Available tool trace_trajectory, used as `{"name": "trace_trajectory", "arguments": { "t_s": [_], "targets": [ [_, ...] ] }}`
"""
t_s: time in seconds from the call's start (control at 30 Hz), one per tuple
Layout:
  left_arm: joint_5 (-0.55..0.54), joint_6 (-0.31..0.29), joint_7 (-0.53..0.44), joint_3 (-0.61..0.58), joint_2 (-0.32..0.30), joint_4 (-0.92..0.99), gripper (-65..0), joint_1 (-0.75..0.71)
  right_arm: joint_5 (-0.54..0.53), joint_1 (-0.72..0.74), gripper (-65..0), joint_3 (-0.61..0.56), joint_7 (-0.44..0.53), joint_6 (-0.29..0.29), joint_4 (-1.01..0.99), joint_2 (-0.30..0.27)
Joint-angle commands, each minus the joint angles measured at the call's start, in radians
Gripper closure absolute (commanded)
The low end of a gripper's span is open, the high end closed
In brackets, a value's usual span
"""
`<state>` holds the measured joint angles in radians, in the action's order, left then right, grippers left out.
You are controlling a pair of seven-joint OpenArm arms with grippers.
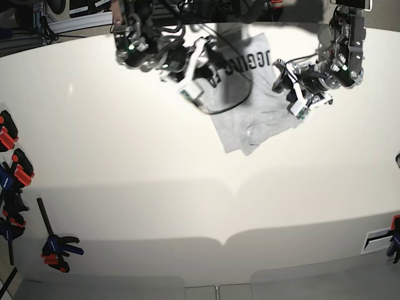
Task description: Fold the T-shirt properly
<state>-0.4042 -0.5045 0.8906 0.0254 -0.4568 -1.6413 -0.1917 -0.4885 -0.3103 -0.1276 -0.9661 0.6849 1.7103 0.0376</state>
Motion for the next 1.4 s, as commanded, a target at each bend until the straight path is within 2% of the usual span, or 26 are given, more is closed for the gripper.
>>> {"name": "trace_trajectory", "arguments": {
  "t_s": [0.0, 0.13, 0.23, 0.37, 0.5, 0.6, 0.7, 0.9, 0.97, 1.0, 1.07, 1.17, 1.23, 1.37],
  "targets": [
    [0.01, 0.008, -0.003, 0.006, -0.012, -0.008, -26.0, 0.013, -0.018, 0.006, -24.6, -0.025, 0.024, 0.013, 0.018, 0.016],
    [0.01, 0.008, -0.014, 0.006, -0.012, -0.008, -26.0, 0.029, 0.045, 0.011, -24.6, -0.095, 0.027, 0.013, 0.018, 0.057],
    [0.011, 0.007, -0.016, 0.006, -0.012, -0.008, -26.0, 0.031, 0.097, 0.017, -24.6, -0.1, 0.026, 0.013, 0.018, 0.076],
    [0.011, 0.008, 0.018, 0.006, -0.012, -0.008, -26.0, 0.029, 0.151, 0.02, -24.6, -0.1, 0.027, -0.019, 0.018, 0.055],
    [0.009, 0.009, 0.068, 0.006, -0.012, -0.027, -26.0, 0.029, 0.154, 0.02, -24.6, -0.098, 0.026, -0.034, 0.019, 0.021],
    [-0.007, 0.025, 0.087, 0.007, -0.013, -0.088, -26.0, 0.028, 0.153, 0.022, -24.6, -0.074, 0.026, -0.043, 0.023, 0.018],
    [-0.032, 0.05, 0.089, 0.007, -0.013, -0.19, -26.0, 0.029, 0.151, 0.022, -24.6, -0.026, 0.023, -0.043, 0.058, 0.018],
    [-0.034, 0.05, 0.084, 0.008, -0.012, -0.377, -26.0, 0.028, 0.103, 0.02, -24.6, 0.087, -0.037, -0.042, 0.212, 0.018],
    [-0.035, 0.055, 0.054, 0.014, -0.012, -0.399, -26.0, 0.022, 0.098, 0.009, -24.6, 0.131, -0.048, -0.042, 0.271, 0.018],
    [-0.034, 0.076, 0.021, 0.024, -0.012, -0.401, -26.0, 0.016, 0.094, 0.002, -24.6, 0.156, -0.053, -0.042, 0.299, 0.018],
    [-0.035, 0.116, -0.06, 0.061, -0.012, -0.401, -26.0, -0.014, 0.092, -0.021, -24.6, 0.209, -0.058, -0.041, 0.351, 0.018],
    [-0.084, 0.116, -0.092, 0.146, -0.012, -0.401, -26.0, -0.079, 0.092, -0.065, -24.6, 0.304, -0.069, -0.041, 0.419, 0.017],
    [-0.126, 0.103, -0.092, 0.211, -0.012, -0.401, -26.0, -0.134, 0.082, -0.106, -24.6, 0.373, -0.076, -0.04, 0.458, 0.014],
    [-0.195, 0.048, -0.069, 0.339, -0.011, -0.402, -26.0, -0.245, -0.016, -0.207, -24.6, 0.502, -0.112, -0.012, 0.514, -0.005]
  ]
}}
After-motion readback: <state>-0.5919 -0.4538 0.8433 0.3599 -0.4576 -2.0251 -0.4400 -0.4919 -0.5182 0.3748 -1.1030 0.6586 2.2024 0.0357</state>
